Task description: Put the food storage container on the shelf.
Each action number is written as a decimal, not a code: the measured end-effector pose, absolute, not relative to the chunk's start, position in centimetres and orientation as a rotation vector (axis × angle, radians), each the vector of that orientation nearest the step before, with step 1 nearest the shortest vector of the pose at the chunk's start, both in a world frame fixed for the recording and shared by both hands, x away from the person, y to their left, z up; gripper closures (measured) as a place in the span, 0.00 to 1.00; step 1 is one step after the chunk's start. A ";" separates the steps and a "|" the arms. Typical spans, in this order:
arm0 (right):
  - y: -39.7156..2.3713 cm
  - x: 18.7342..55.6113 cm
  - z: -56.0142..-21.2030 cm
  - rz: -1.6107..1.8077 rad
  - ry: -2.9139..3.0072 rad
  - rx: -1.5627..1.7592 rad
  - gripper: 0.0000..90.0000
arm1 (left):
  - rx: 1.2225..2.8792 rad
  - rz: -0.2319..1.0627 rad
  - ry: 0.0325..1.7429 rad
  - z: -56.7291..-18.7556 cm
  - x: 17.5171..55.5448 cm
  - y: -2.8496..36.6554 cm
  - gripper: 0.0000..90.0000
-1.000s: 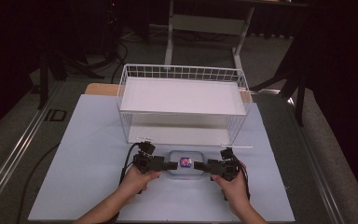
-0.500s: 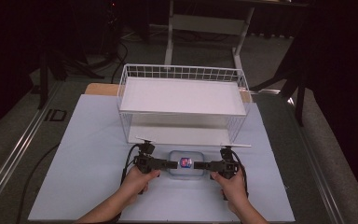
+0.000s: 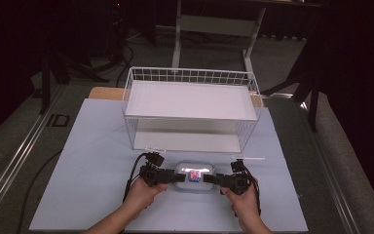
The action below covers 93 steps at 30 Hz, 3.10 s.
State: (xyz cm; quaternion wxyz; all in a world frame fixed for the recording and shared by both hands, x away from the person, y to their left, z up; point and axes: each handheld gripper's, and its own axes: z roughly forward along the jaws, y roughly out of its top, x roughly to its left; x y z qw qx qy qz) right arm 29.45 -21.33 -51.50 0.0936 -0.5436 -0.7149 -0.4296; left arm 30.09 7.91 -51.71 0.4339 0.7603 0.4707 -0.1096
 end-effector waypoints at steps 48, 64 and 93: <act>-18.2 37.9 -50.5 -1.578 -2.103 -1.639 0.46 | 1.763 -0.010 1.154 -50.4 37.4 10.5 0.55; -18.1 40.0 -51.2 -1.604 -2.071 -1.689 0.44 | 1.699 0.009 1.164 -51.6 39.3 10.5 0.54; -17.8 37.4 -49.5 -1.674 -2.416 -1.624 0.43 | 1.711 0.096 1.070 -50.8 35.5 11.1 0.38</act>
